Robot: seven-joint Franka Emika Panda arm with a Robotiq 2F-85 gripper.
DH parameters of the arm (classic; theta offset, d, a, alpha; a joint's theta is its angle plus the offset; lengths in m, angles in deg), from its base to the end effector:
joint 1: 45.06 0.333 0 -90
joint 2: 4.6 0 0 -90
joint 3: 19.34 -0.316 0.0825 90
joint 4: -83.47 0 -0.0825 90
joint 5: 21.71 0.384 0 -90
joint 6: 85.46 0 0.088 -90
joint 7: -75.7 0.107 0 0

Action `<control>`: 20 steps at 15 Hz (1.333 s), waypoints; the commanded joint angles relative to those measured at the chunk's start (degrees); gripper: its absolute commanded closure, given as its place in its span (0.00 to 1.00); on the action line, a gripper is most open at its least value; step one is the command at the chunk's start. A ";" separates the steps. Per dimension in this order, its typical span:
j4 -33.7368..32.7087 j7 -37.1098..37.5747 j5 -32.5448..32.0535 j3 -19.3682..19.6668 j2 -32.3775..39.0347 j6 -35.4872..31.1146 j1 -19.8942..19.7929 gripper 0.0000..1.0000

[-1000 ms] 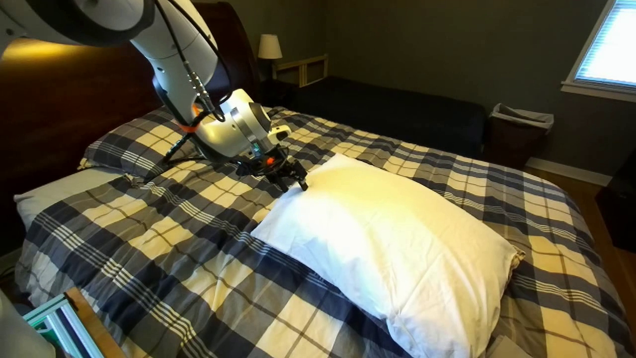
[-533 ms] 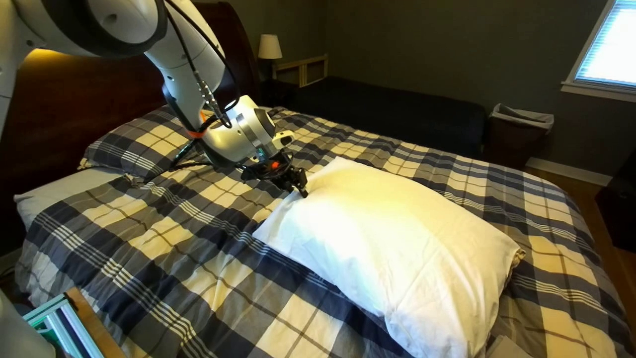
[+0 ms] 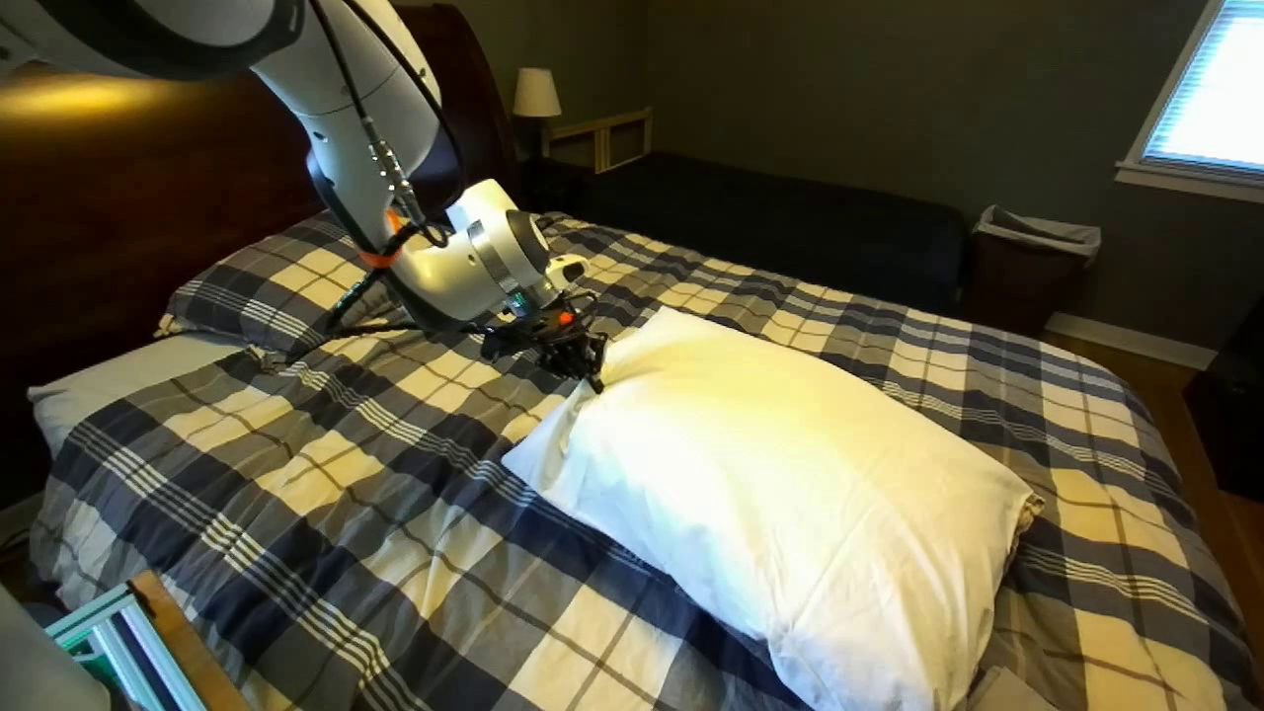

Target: Move the white pillow forward, then put the checked pillow on the white pillow

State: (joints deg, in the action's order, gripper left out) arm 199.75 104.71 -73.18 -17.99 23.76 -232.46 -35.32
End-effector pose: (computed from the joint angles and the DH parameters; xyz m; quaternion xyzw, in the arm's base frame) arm 0.5915 0.0997 0.1997 0.9488 0.1939 0.0959 0.2304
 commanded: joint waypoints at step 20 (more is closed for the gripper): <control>31.02 -51.37 21.38 -1.99 -34.69 32.60 -7.40 0.98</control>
State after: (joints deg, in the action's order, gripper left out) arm 227.21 60.29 -58.32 -18.84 -6.64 -204.17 -43.41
